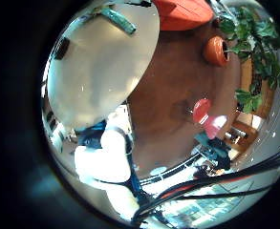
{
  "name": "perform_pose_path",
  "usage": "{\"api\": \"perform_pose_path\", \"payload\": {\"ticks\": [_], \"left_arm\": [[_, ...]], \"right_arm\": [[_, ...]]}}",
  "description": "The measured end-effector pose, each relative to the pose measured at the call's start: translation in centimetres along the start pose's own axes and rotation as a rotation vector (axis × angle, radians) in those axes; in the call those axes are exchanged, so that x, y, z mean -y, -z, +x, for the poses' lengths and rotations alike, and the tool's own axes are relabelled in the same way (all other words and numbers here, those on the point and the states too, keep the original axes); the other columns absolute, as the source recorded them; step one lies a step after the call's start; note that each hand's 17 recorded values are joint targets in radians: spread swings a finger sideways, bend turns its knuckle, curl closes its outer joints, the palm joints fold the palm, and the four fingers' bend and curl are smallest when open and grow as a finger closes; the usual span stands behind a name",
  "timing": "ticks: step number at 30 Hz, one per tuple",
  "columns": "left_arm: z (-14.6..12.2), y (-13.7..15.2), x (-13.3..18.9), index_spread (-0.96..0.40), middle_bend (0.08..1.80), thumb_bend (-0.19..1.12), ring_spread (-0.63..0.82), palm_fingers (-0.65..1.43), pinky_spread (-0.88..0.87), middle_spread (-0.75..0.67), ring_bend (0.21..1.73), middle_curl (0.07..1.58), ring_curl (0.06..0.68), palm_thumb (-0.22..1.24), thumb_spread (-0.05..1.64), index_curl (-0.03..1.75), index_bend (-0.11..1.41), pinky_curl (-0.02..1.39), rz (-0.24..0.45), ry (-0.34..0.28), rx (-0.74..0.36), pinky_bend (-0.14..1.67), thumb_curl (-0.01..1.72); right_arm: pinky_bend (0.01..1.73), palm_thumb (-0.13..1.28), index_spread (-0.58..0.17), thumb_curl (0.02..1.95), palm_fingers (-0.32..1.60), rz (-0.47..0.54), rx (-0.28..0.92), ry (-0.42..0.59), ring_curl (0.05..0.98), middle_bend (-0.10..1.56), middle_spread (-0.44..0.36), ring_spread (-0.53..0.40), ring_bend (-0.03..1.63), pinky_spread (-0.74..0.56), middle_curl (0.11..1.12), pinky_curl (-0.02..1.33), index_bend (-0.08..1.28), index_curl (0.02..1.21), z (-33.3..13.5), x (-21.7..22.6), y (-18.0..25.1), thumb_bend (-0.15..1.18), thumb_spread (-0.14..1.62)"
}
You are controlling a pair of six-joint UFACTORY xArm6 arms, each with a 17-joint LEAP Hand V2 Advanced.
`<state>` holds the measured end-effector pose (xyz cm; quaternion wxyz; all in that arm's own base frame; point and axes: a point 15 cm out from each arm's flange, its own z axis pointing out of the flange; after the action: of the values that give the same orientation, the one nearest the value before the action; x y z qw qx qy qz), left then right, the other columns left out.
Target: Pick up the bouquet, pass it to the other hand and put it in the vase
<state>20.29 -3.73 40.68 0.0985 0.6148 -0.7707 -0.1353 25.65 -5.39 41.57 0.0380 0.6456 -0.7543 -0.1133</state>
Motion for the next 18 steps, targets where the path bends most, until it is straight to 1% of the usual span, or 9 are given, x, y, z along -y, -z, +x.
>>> {"api": "perform_pose_path", "payload": {"ticks": [4, 6, 10, 14, 18], "left_arm": [[-0.1, 0.2, 0.2, -0.07, 0.18, -0.02, 0.37, 0.26, 0.39, 0.23, 0.60, 0.32, 0.181, 0.24, 1.18, 0.39, 0.18, 0.37, 0.003, -0.009, -0.004, 0.26, 0.29], [-0.1, 0.4, 0.2, -0.07, 0.18, -0.02, 0.37, 0.26, 0.39, 0.23, 0.60, 0.32, 0.180, 0.24, 1.18, 0.39, 0.18, 0.37, 0.006, -0.020, -0.006, 0.26, 0.29], [0.2, 0.9, 0.2, -0.07, 0.19, -0.02, 0.36, 0.26, 0.39, 0.23, 0.61, 0.32, 0.181, 0.24, 1.18, 0.39, 0.18, 0.37, 0.015, -0.027, -0.029, 0.27, 0.29], [0.4, 1.2, 0.2, -0.07, 0.19, -0.02, 0.36, 0.26, 0.38, 0.23, 0.61, 0.33, 0.181, 0.24, 1.18, 0.39, 0.18, 0.37, 0.016, -0.028, -0.041, 0.27, 0.29], [0.4, 1.3, 0.2, -0.07, 0.19, -0.02, 0.36, 0.26, 0.38, 0.23, 0.61, 0.33, 0.180, 0.24, 1.18, 0.39, 0.18, 0.37, 0.019, -0.022, -0.049, 0.27, 0.29]], "right_arm": [[0.50, 0.45, -0.315, 0.33, 0.38, -0.061, 0.047, -0.022, 0.244, 0.28, -0.015, 0.017, 0.58, 0.35, 0.38, 0.21, 0.15, 0.29, 0.1, 3.3, -0.1, -0.02, 1.20], [0.49, 0.46, -0.291, 0.34, 0.39, -0.098, 0.056, -0.028, 0.243, 0.34, -0.011, 0.018, 0.59, 0.34, 0.40, 0.20, 0.14, 0.28, 0.2, 5.1, -0.9, -0.02, 1.18], [0.46, 0.47, -0.244, 0.35, 0.38, -0.165, 0.062, -0.024, 0.264, 0.40, -0.028, -0.009, 0.66, 0.32, 0.43, 0.19, 0.14, 0.27, 0.2, 9.2, -2.4, -0.02, 1.15], [0.45, 0.49, -0.206, 0.37, 0.33, -0.221, 0.059, -0.005, 0.279, 0.41, -0.032, -0.032, 0.69, 0.28, 0.43, 0.19, 0.16, 0.27, -0.5, 12.8, -4.1, -0.02, 1.13], [0.46, 0.50, -0.191, 0.37, 0.30, -0.266, 0.055, -0.001, 0.280, 0.41, -0.027, -0.044, 0.69, 0.25, 0.44, 0.19, 0.17, 0.28, -1.1, 15.0, -6.2, -0.02, 1.12]]}}
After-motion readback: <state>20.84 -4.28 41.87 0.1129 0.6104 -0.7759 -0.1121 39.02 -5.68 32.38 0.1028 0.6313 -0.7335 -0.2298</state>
